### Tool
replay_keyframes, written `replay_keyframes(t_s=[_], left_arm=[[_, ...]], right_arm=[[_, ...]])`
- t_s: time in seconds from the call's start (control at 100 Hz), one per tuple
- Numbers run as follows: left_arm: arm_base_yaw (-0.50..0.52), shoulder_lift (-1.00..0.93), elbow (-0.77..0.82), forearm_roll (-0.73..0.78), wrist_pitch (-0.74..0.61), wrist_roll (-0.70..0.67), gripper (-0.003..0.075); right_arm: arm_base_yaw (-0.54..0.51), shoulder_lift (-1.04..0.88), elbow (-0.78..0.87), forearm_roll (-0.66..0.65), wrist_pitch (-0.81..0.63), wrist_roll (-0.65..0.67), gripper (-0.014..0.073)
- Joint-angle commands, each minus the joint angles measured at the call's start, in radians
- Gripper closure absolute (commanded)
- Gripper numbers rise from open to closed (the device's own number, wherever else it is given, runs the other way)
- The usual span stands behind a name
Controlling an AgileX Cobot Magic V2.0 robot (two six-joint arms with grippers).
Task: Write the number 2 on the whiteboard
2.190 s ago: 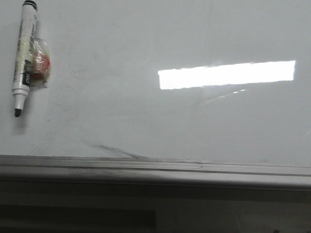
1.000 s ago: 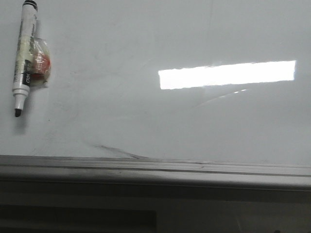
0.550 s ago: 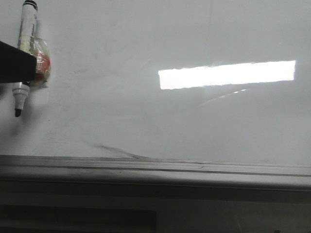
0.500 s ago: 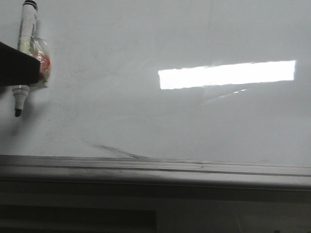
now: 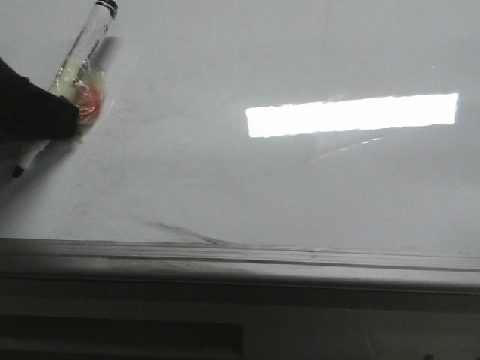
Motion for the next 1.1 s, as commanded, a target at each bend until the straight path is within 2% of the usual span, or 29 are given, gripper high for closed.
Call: replay_keyframes(t_s=[0.0,0.14,0.24,0.36,0.48,0.58,0.7,1.09], left_arm=[[-0.004,-0.023,-0.021,0.047,0.019,-0.003,0.0739],[-0.022,-0.091,-0.021,0.229,0.044,-0.003,0.0739],[-0.067,-0.136,-0.021,0.446,0.045,-0.003,0.0739],[-0.127,-0.169,-0.021,0.646,0.047,-0.003,0.0739],[-0.162,-0.174,-0.021,0.776,0.044,-0.003,0.0739],[-0.166,-0.171,-0.021,0.803,0.031,-0.003,0.0739],[-0.166,-0.171,-0.021,0.815,0.025,-0.003,0.0739],[-0.182,-0.171,-0.021,0.838,0.022,-0.003,0.0739]], right_arm=[[0.078,0.046,-0.047,0.022,-0.077,-0.038,0.0653],[0.234,0.173,-0.082,0.022,-0.127,-0.136,0.0645],[0.331,0.299,-0.141,0.022,-0.163,-0.182,0.0586],[0.44,0.473,-0.242,0.022,-0.167,-0.223,0.0428],[0.548,0.601,-0.34,0.022,-0.165,-0.223,0.0288],[0.639,0.679,-0.402,0.022,-0.162,-0.223,0.0267],[0.701,0.746,-0.43,0.016,-0.229,-0.223,0.0267],[0.71,0.829,-0.432,-0.024,-0.369,-0.223,0.0267]])
